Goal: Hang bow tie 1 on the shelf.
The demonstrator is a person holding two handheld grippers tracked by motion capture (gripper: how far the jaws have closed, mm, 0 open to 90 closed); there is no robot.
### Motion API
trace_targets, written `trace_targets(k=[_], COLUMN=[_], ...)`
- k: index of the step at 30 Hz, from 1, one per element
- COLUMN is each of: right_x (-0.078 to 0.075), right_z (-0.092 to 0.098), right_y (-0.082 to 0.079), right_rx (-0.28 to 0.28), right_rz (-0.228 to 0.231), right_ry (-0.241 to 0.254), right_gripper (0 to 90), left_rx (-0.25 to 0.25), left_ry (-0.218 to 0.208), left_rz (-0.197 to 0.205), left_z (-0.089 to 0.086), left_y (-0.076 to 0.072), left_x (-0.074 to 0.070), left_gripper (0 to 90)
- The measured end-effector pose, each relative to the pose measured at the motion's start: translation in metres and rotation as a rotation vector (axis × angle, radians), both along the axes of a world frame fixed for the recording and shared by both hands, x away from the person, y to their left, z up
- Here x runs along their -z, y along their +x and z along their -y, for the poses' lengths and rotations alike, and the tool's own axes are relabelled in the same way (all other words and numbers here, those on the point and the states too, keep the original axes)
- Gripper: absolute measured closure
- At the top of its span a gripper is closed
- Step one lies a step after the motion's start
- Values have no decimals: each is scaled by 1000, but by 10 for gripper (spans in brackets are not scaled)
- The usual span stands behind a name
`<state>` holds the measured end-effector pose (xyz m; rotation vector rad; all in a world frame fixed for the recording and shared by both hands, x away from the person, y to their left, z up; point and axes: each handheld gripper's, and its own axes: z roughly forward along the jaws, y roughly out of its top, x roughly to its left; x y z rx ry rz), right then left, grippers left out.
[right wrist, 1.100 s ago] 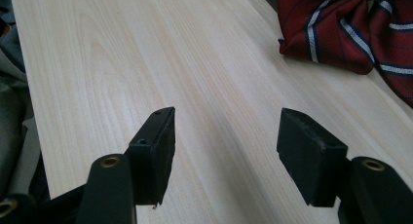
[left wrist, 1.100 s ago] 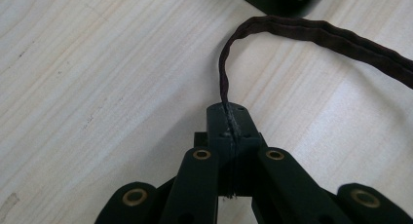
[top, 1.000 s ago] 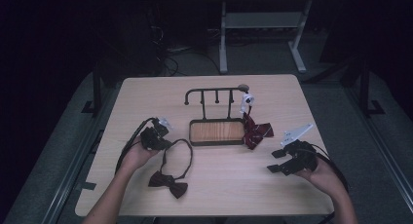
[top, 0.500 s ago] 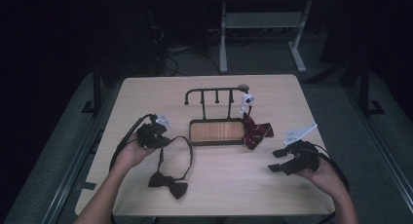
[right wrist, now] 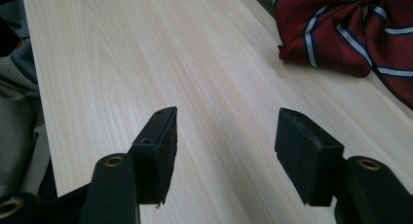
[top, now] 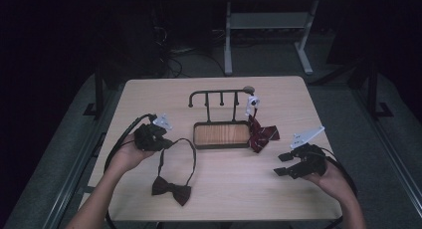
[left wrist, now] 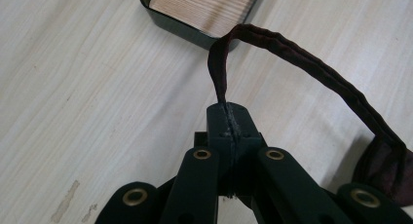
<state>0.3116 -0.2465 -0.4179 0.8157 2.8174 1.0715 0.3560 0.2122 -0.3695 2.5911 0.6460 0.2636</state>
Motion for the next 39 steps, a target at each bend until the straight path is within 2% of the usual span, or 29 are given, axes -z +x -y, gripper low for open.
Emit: trace_targets(k=[11,28,39], right_x=[-2,-2,-1], right_z=[2,4,6], right_y=[0,2,3], right_rx=[6,10,16], right_rz=[-5,-7,-14], right_ry=[20,31,39], right_gripper=[413,412,411], left_rx=[46,98,102], left_ry=[4,5,-8], left_rz=[-38,-35,-40], left_z=[1,0,-2], left_y=[-2,-3,-1], left_x=[-10,-34,-40], left_gripper=[900,900,900])
